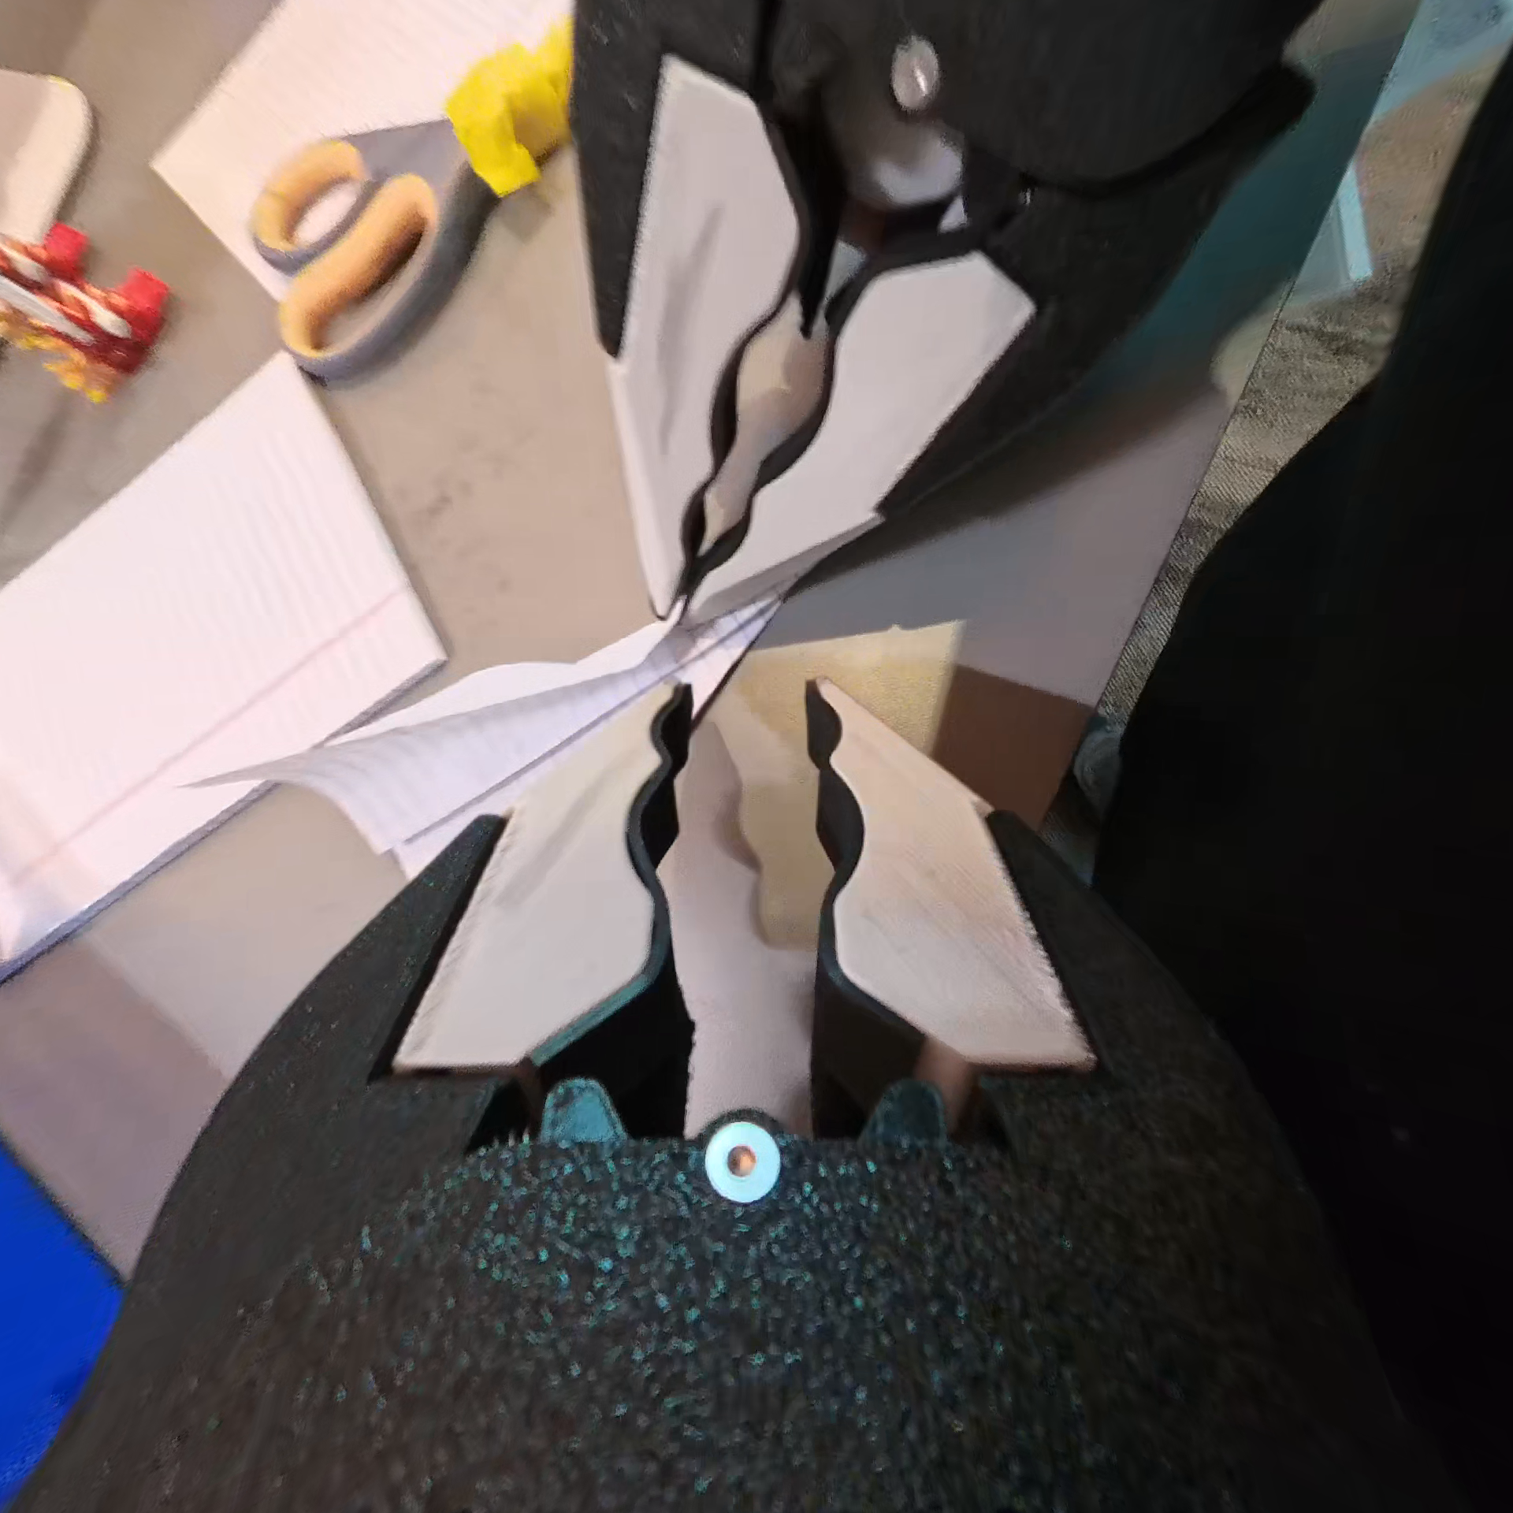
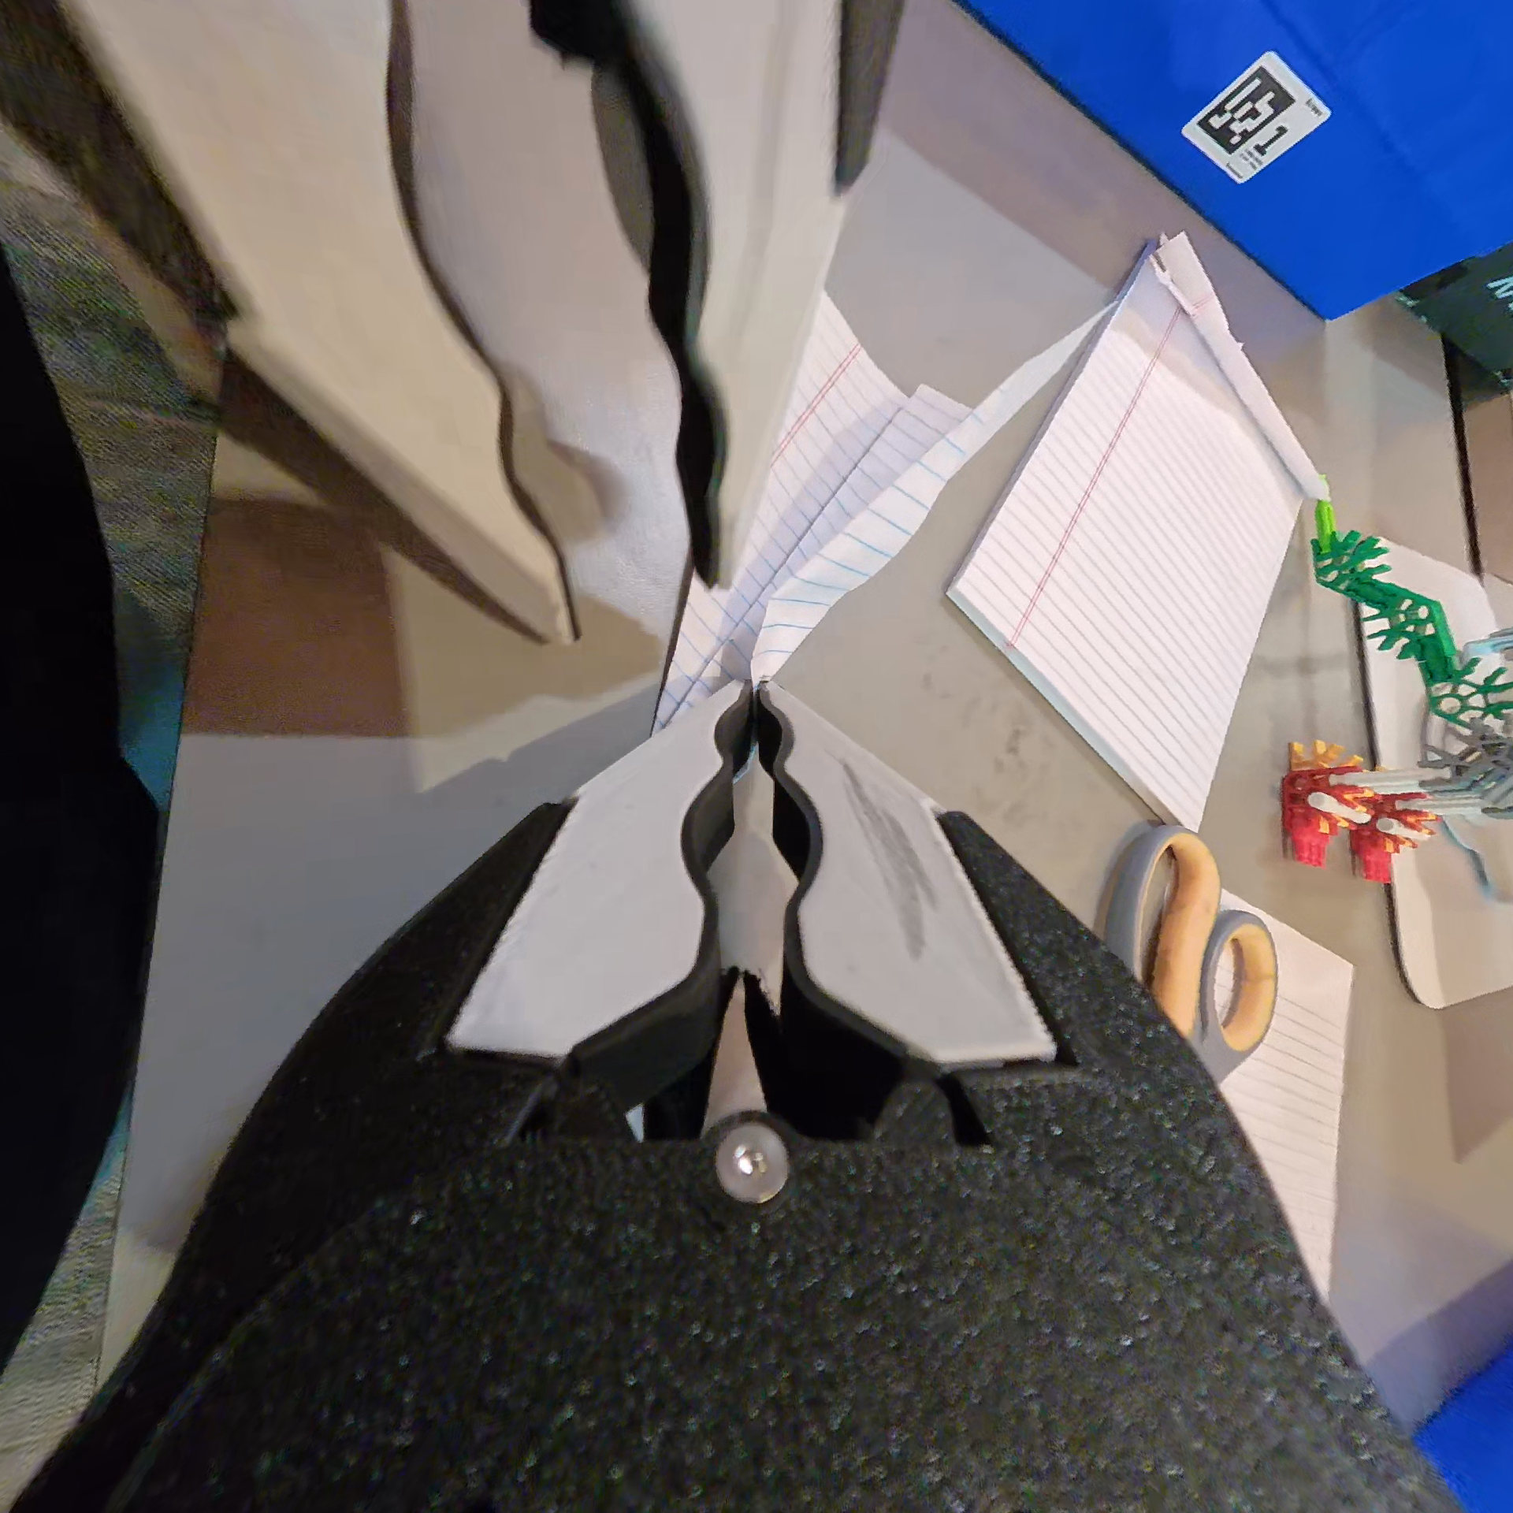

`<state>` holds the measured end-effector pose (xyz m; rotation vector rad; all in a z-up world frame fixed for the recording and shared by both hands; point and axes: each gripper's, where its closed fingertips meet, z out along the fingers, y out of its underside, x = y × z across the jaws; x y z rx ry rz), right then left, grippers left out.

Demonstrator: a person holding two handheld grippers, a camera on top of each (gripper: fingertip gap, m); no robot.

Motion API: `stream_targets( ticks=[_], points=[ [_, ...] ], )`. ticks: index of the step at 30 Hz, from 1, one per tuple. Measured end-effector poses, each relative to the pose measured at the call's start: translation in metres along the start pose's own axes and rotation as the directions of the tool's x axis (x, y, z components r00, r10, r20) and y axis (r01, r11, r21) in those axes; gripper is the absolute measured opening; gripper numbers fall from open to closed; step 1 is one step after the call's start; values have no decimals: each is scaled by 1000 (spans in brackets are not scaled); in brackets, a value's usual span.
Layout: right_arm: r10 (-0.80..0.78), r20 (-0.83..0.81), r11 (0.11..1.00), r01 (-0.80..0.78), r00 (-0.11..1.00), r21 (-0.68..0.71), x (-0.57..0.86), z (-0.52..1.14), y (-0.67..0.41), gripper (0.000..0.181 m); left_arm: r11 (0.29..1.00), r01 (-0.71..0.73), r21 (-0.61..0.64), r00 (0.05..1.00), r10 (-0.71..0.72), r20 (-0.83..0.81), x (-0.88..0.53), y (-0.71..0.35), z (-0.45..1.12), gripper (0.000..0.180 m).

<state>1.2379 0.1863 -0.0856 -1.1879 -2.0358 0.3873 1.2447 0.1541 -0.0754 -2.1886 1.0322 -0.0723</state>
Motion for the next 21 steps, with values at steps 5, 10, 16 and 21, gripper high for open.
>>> stream_targets(
  ticks=[5, 10, 16, 21],
  points=[
    [41, 44, 999, -42, 998, 15, -1, -1, 0, 0, 999, 51, -14, 998, -51, -35, 3, -1, 14, 27],
    [126, 105, 991, -129, 986, 24, -1, -2, -1, 0, 997, 80, -19, 995, -81, -55, 2, -4, 19, 24],
    [211, 172, 976, -216, 962, 9, -4, -9, 1, 12, 990, 137, -9, 987, -138, -81, 2, -5, 21, 23],
    [338, 127, 940, -340, 932, -11, 0, -15, 8, 10, 988, 153, -2, 984, -153, -87, 2, -5, 21, 23]
  ],
)
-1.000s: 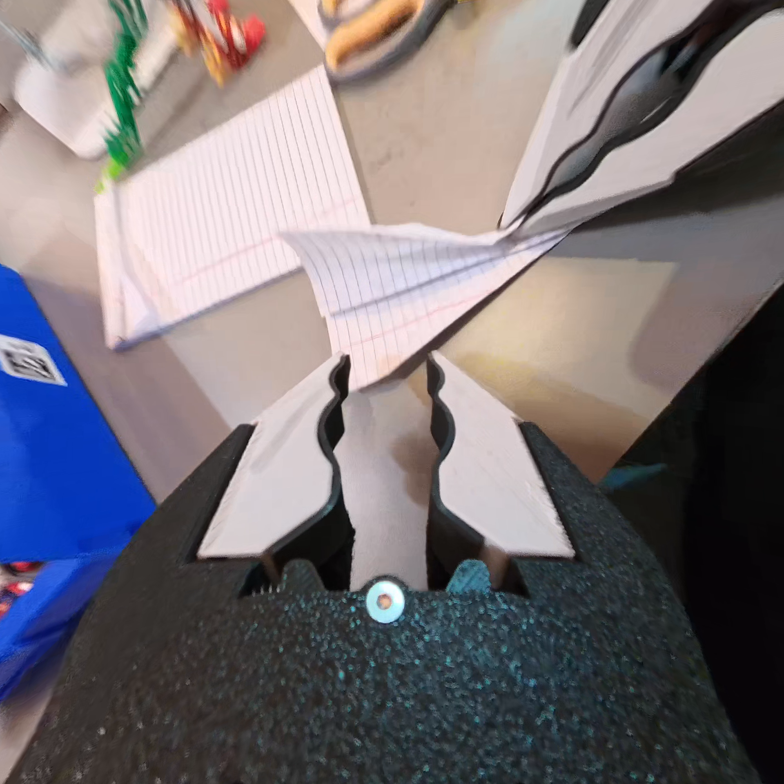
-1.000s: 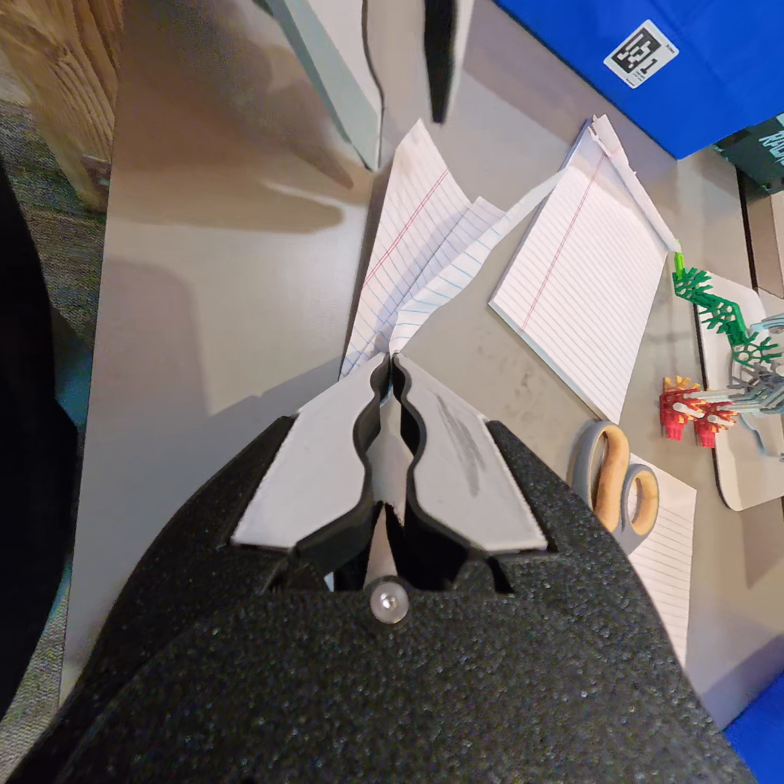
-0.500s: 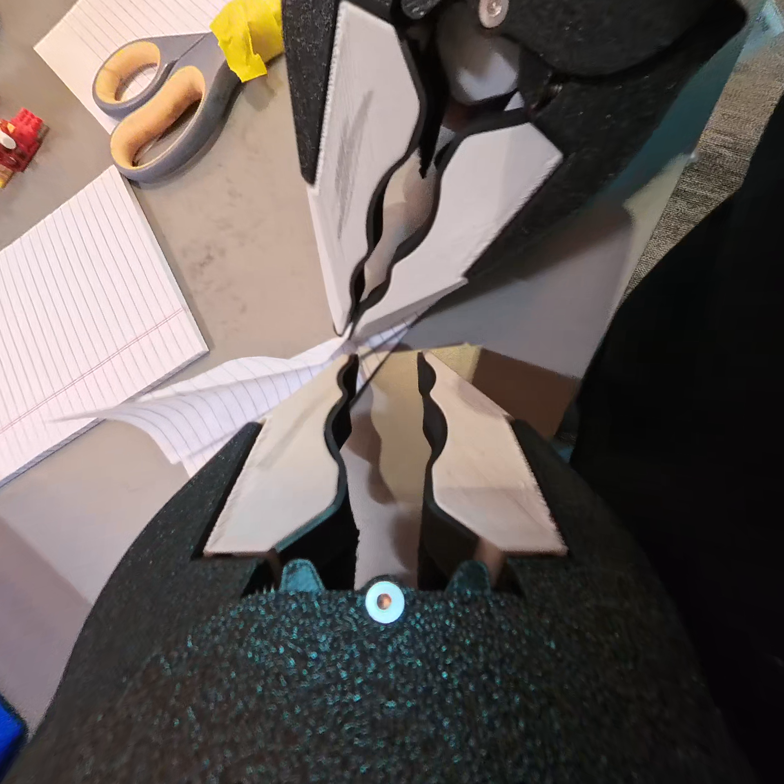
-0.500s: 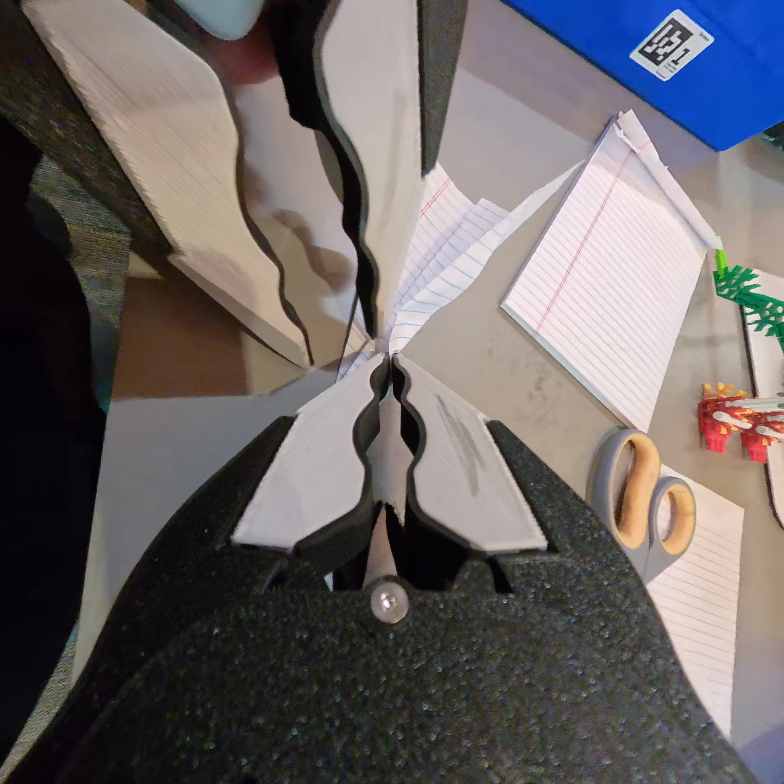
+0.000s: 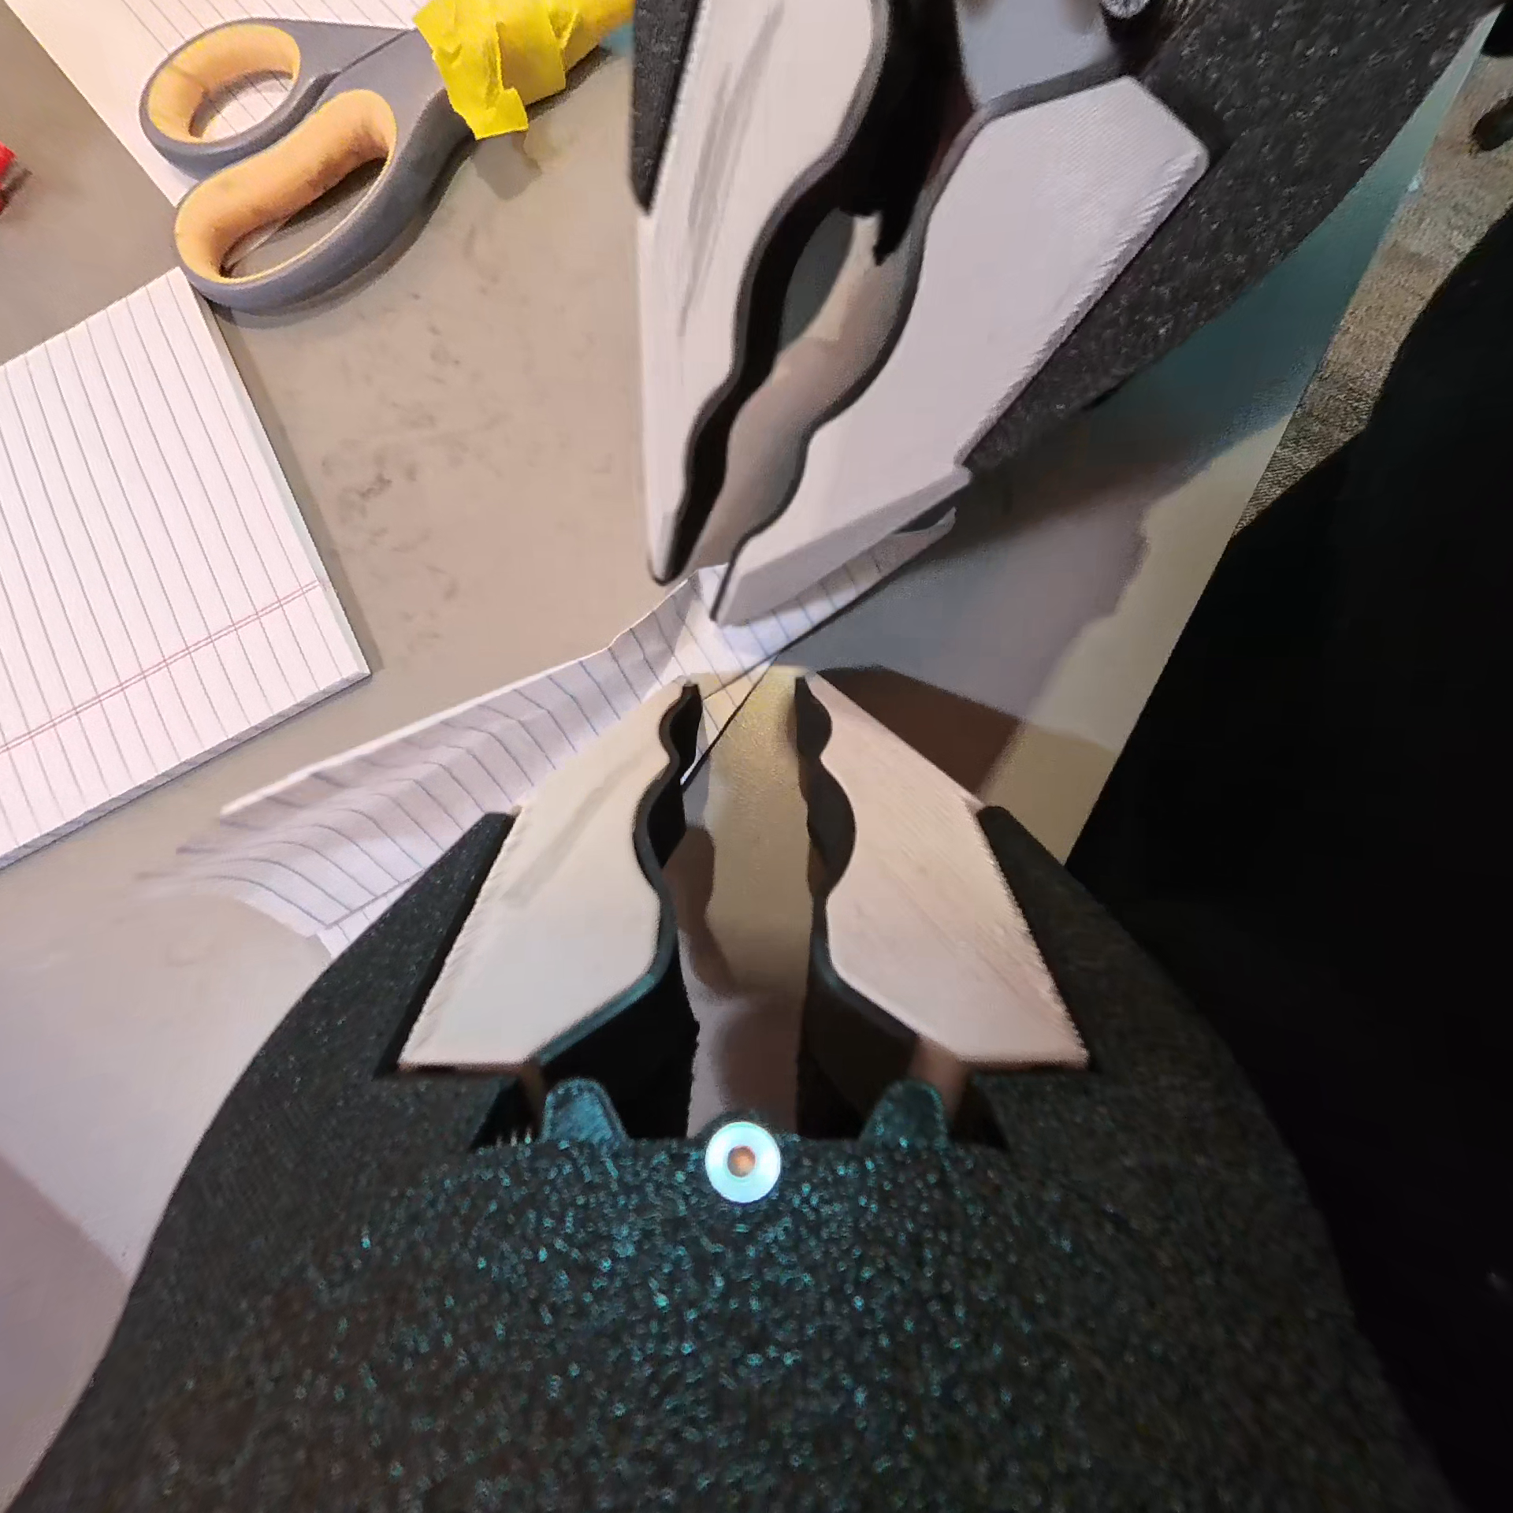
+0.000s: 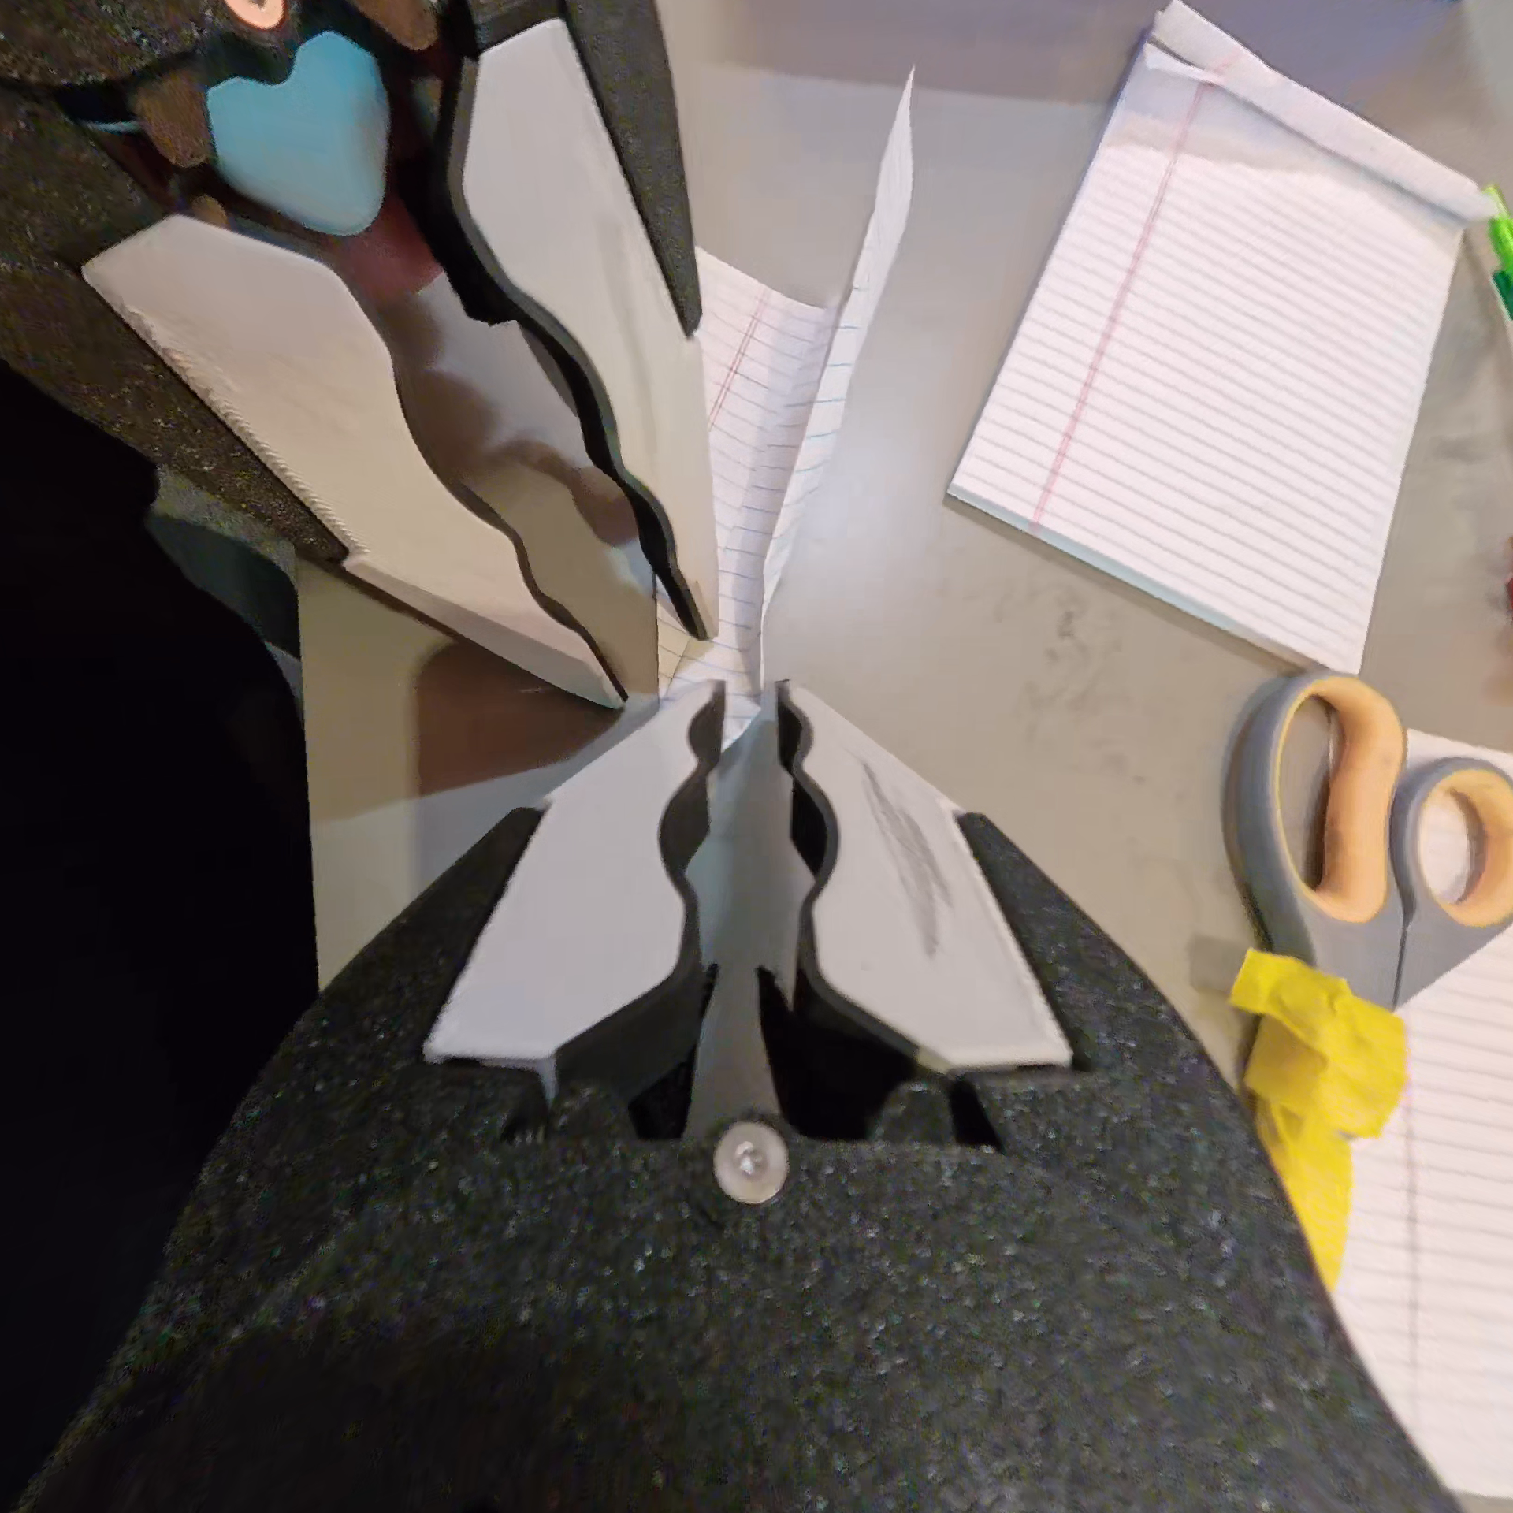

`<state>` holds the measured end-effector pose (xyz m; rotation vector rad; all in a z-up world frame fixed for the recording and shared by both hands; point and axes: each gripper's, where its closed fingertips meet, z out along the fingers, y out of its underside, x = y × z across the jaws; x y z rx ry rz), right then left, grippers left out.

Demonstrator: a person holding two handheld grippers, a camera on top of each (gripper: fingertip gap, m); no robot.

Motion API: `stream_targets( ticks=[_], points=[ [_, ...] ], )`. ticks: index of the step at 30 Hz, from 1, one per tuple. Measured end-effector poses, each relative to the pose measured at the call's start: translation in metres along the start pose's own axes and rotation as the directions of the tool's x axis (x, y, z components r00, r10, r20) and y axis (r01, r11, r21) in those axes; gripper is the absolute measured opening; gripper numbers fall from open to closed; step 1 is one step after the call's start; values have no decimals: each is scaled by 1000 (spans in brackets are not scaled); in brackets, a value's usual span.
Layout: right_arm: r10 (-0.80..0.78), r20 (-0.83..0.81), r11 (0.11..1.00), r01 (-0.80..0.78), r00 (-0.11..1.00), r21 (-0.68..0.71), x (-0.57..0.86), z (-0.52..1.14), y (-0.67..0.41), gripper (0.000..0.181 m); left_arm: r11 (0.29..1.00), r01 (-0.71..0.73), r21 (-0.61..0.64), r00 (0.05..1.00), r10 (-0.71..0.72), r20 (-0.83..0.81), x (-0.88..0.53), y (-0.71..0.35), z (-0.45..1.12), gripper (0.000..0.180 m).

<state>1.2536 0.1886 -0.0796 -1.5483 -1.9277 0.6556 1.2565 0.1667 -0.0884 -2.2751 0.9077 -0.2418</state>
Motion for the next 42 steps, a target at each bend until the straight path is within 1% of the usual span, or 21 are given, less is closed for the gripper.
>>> stream_targets(
  ticks=[1, 5, 9, 11, 13, 15, 18, 21, 24, 25, 26, 27, 30, 32, 36, 39, 42],
  points=[
    [11, -5, 1000, -11, 1000, 13, -1, -1, 0, 4, 1000, 3, 2, 1000, -3, -2, 0, 0, 0, 23],
    [-19, -63, 1000, 20, 998, 18, 1, 2, 3, 0, 1000, 13, 8, 1000, -13, -4, 0, 0, 0, 23],
    [-142, -127, 989, 145, 982, 12, -2, 0, 1, 0, 1000, 14, 11, 1000, -14, -6, 0, 0, 0, 23],
    [-207, -119, 978, 208, 971, -5, -8, 0, 2, 0, 1000, 21, 17, 1000, -21, -6, -1, 0, 0, 24],
    [-231, -113, 973, 230, 966, -19, -8, -1, 1, 0, 1000, 21, 19, 1000, -21, -12, -1, 0, 0, 24],
    [-193, -104, 981, 192, 976, -17, -5, -5, -1, 2, 1000, 23, 18, 1000, -22, -16, -1, 0, 0, 24],
    [-61, -61, 998, 60, 996, -15, -7, -9, 2, 4, 999, 34, 20, 999, -33, -15, -1, 0, 0, 23],
    [19, -70, 1000, -20, 997, -22, -7, -10, 5, 9, 999, 50, 18, 999, -50, -6, -1, -1, 1, 24],
    [137, -56, 989, -140, 989, -43, -6, -5, 10, 11, 997, 71, 20, 997, -71, 9, 0, -1, 1, 24],
    [160, -45, 986, -161, 986, -30, -6, -4, 7, 11, 997, 75, 20, 997, -75, 14, 0, -1, 1, 24],
    [159, -36, 987, -160, 987, -32, -8, -3, 7, 6, 997, 79, 20, 997, -79, 17, 0, -1, 1, 24],
    [134, -60, 990, -136, 989, -38, -5, -3, 7, 0, 996, 83, 18, 996, -83, 19, 0, -2, 1, 25],
    [63, -82, 996, -69, 995, -64, -4, -2, 9, 0, 996, 90, 20, 995, -91, 29, 0, -2, 2, 25],
    [-27, -117, 996, 16, 993, -89, -3, -2, 8, 0, 995, 101, 24, 994, -102, 36, 0, -2, 2, 25],
    [-151, -165, 986, 137, 975, -92, -3, -6, 0, 0, 994, 108, 35, 993, -109, 46, 0, -3, 2, 26],
    [-220, -166, 972, 201, 961, -124, -8, -5, -1, 0, 993, 112, 40, 992, -114, 50, 0, -3, 2, 26],
    [-238, -144, 967, 220, 961, -131, -10, -3, 2, 0, 993, 112, 41, 992, -114, 50, 0, -3, 2, 26]
  ],
)
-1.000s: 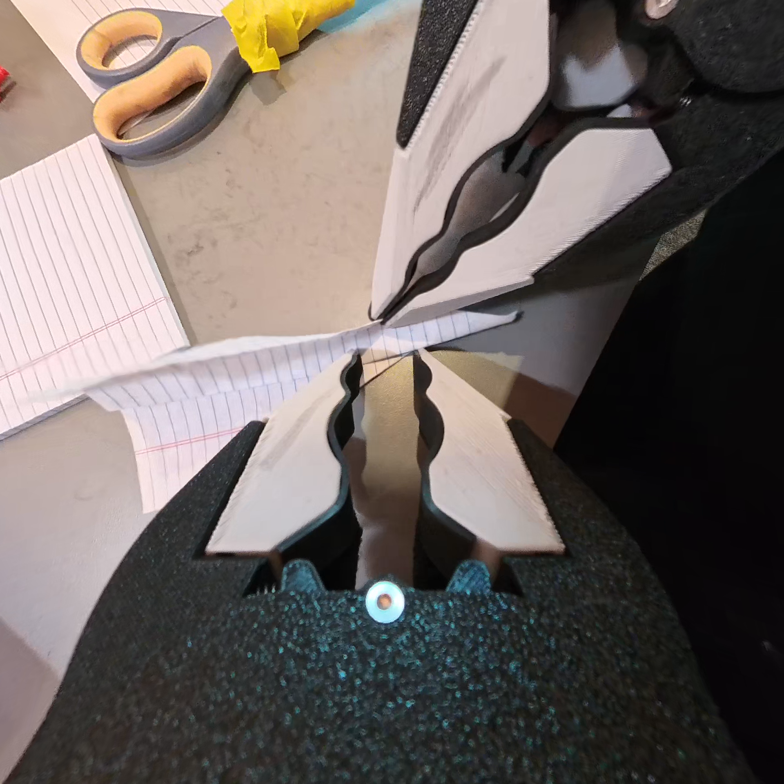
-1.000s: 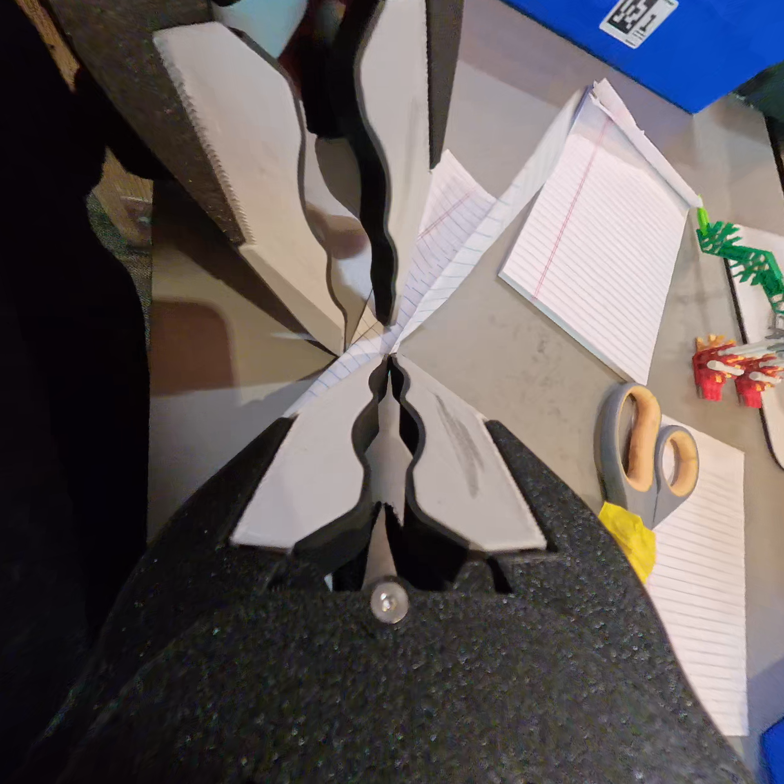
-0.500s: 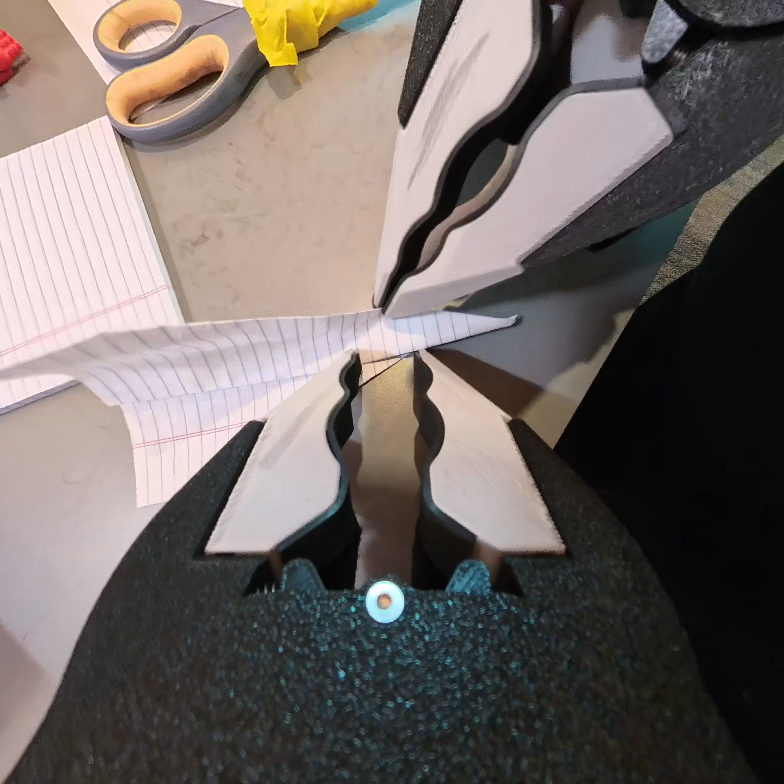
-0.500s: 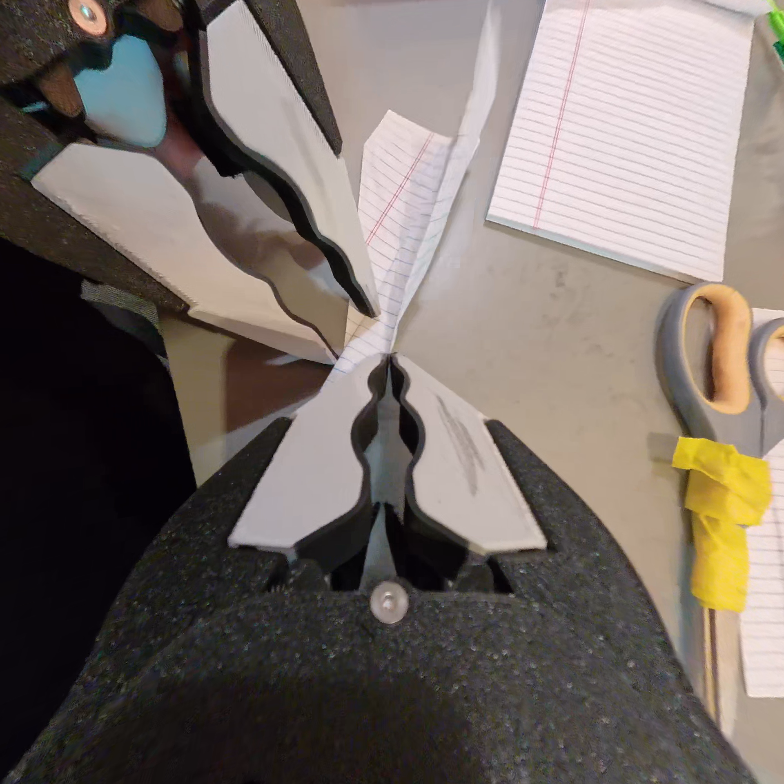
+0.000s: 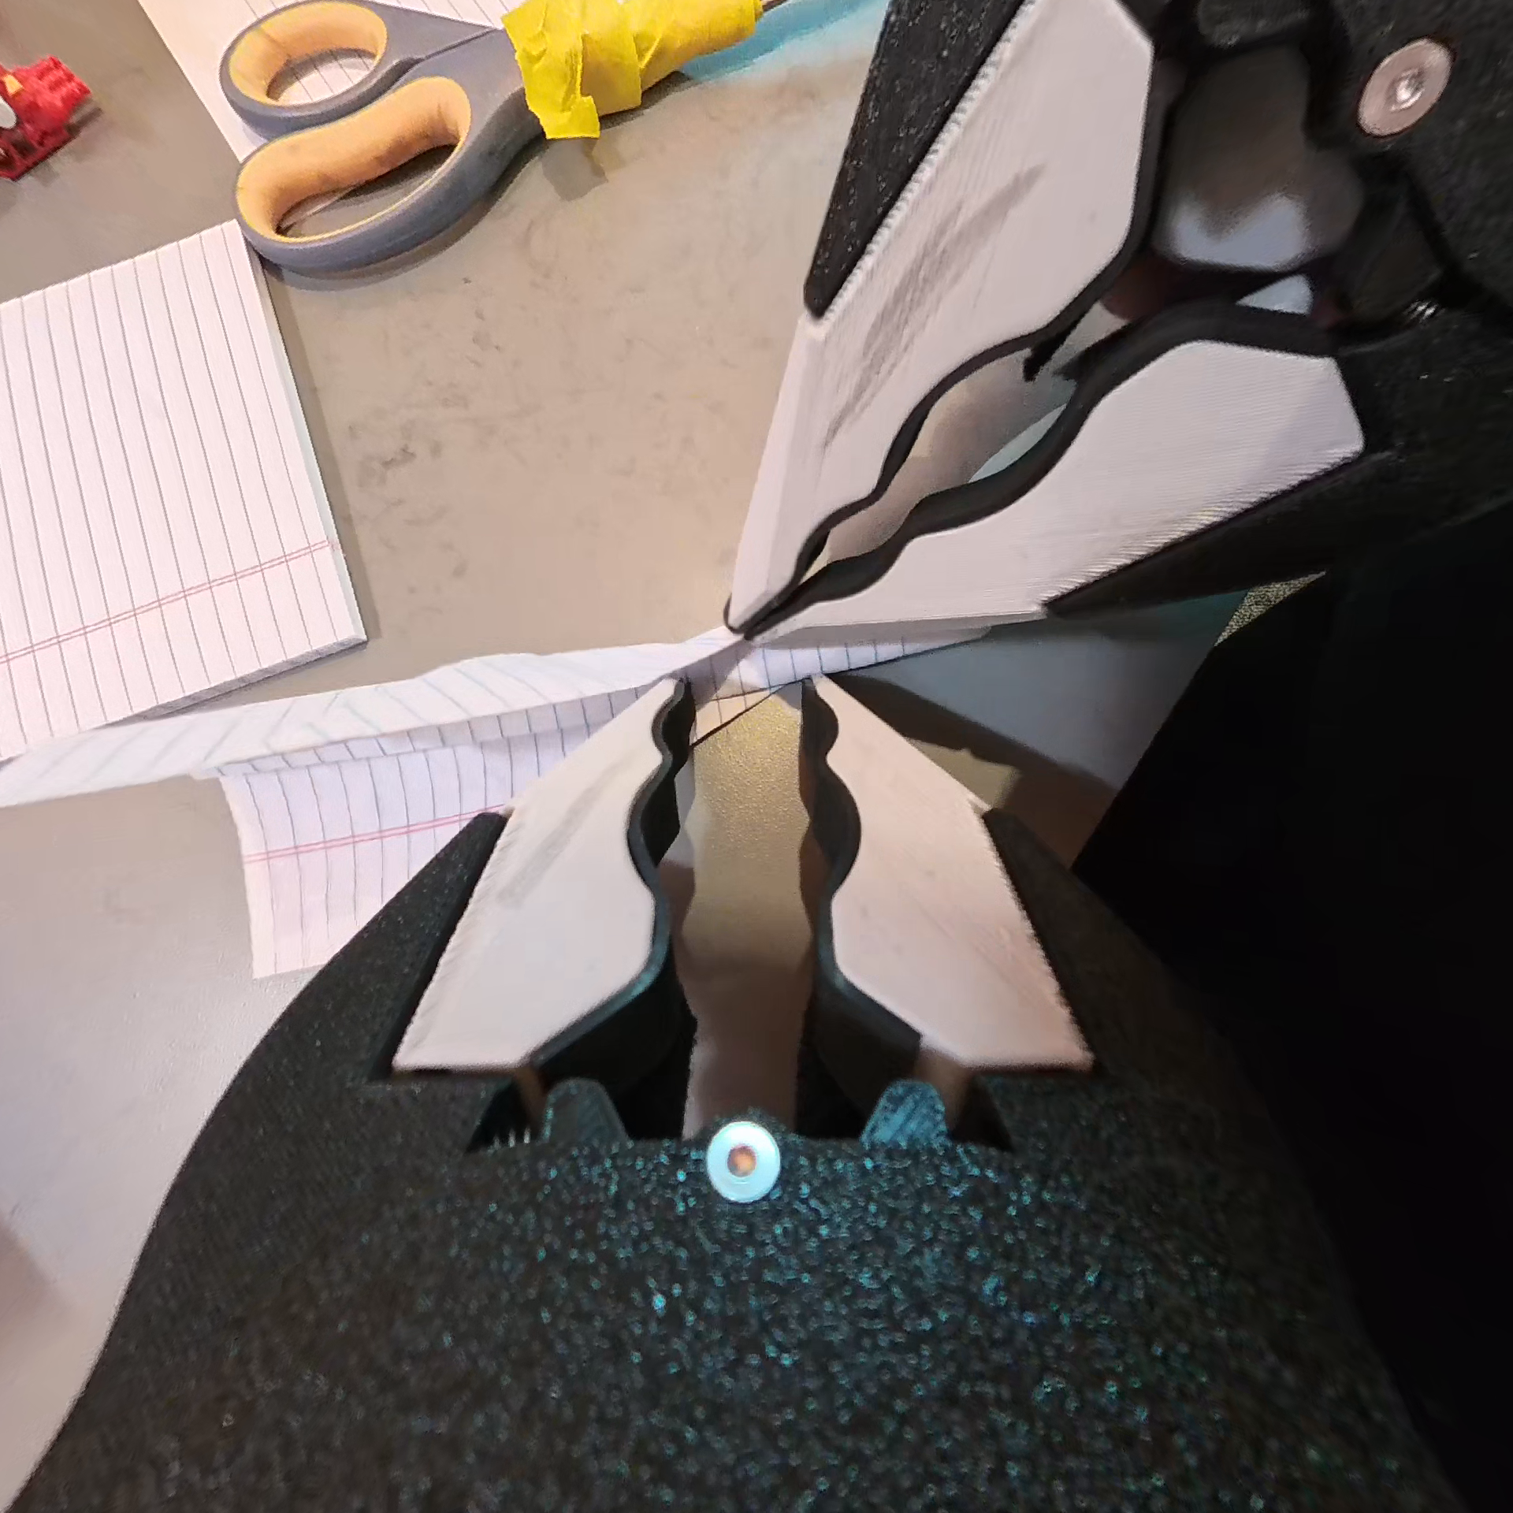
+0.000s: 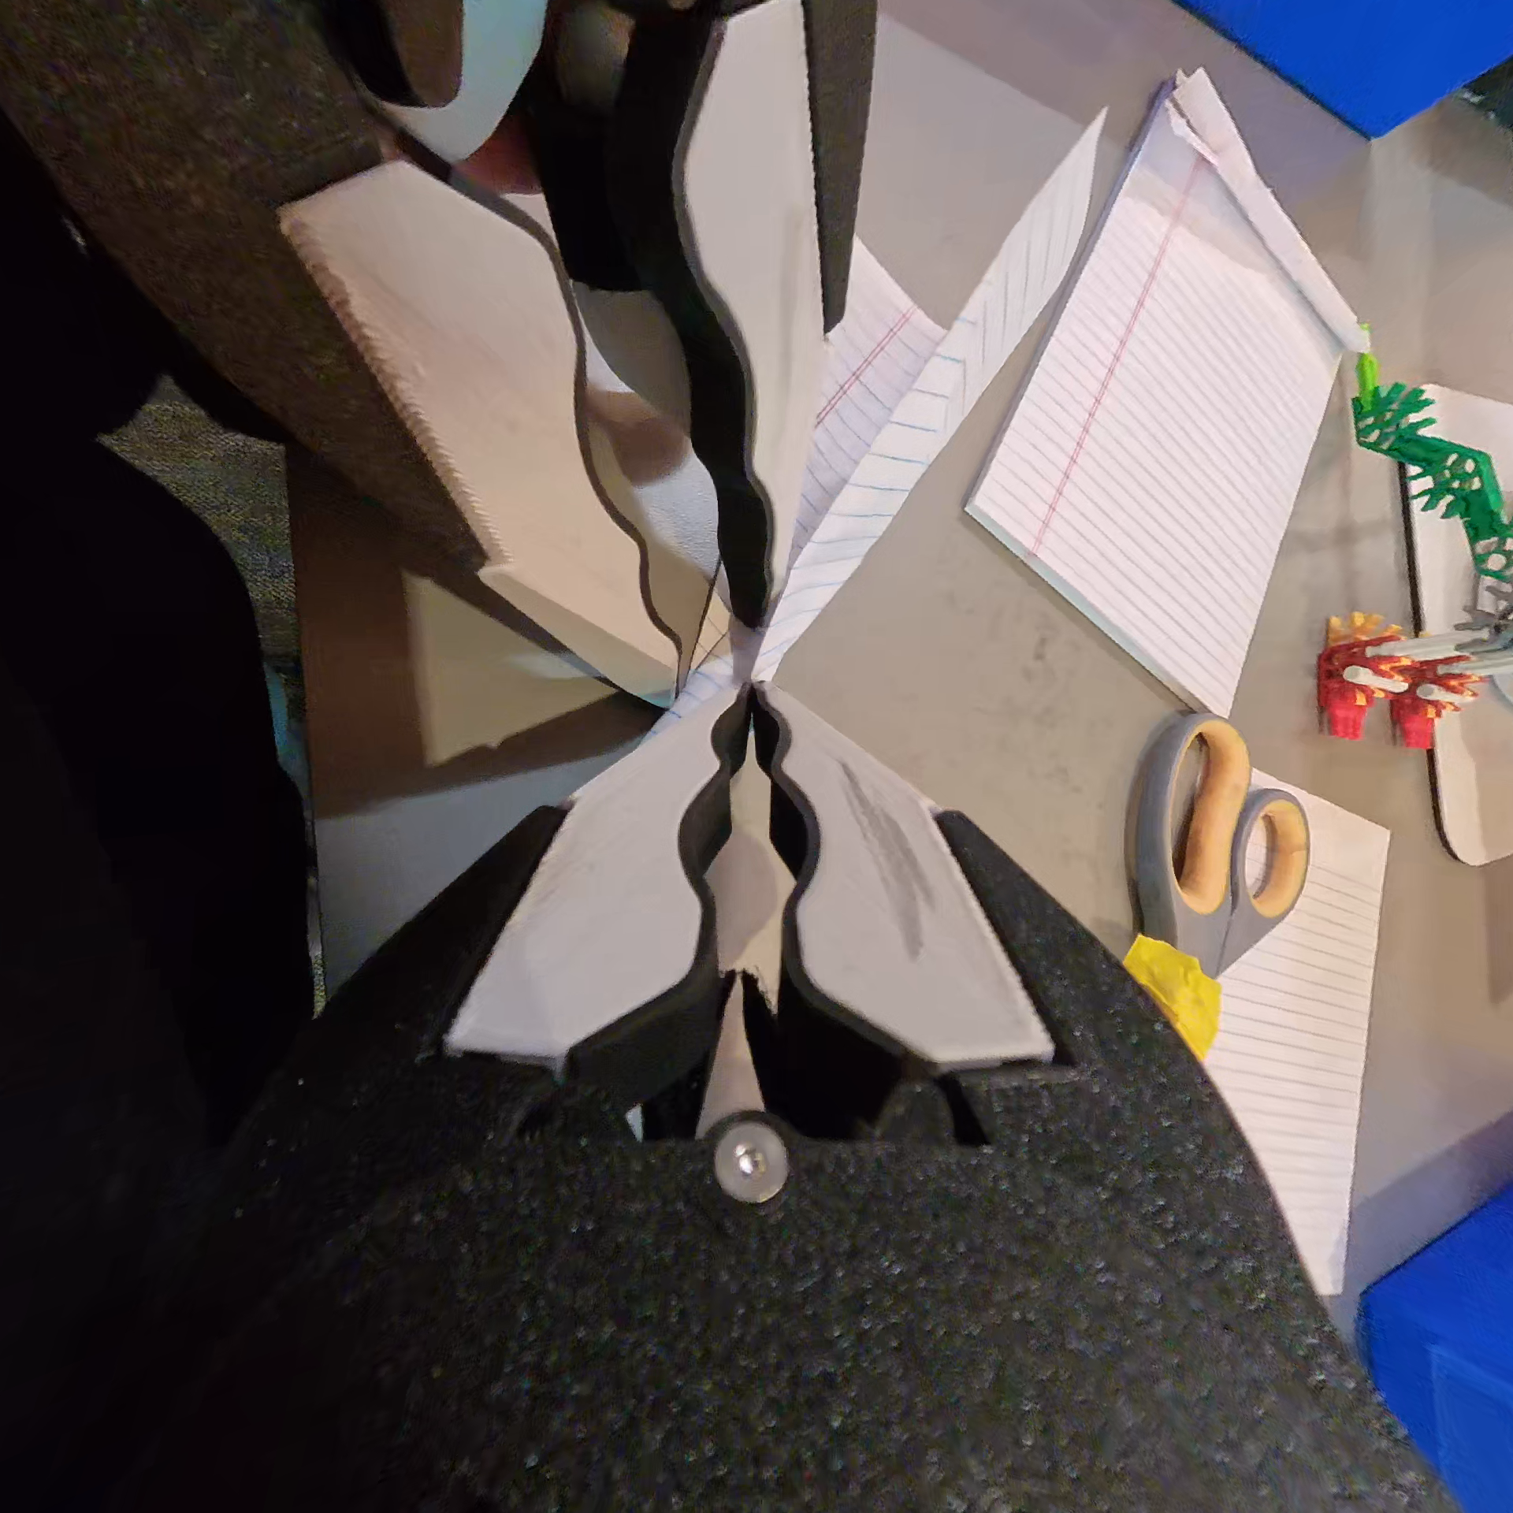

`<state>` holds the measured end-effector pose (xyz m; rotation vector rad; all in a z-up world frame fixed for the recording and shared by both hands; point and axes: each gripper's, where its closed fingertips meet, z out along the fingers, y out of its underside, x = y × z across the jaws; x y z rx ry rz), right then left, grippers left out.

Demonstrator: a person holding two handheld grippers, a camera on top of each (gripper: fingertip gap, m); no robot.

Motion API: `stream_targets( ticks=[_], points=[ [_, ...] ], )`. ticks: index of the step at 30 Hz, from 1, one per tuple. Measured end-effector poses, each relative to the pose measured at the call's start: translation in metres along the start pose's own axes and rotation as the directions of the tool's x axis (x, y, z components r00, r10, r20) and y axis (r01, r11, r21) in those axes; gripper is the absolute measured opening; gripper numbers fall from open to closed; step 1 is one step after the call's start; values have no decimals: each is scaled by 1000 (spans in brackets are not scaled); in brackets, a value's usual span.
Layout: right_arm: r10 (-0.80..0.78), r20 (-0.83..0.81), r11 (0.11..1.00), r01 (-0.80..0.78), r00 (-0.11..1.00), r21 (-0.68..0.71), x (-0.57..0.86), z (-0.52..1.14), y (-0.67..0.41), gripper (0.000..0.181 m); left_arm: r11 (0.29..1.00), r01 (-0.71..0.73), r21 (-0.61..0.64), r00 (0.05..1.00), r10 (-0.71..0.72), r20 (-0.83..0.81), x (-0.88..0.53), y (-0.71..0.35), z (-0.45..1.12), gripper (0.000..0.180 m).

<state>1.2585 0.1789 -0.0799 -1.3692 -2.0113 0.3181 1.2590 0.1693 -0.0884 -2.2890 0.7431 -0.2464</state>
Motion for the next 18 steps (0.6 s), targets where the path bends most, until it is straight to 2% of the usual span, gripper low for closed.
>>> stream_targets(
  ticks=[6, 9, 18],
  points=[
    [23, 40, 999, -25, 999, 27, -4, -1, -9, 0, 1000, -2, 2, 1000, 2, 2, 0, 0, 0, 26],
    [16, 65, 1000, -14, 998, -20, -6, 4, -3, 0, 1000, -2, 3, 1000, 2, 1, 0, 0, 0, 26],
    [47, 91, 999, -47, 995, -4, -8, 5, -3, 0, 1000, 2, 3, 1000, -2, -6, 0, 0, 0, 26]
  ],
)
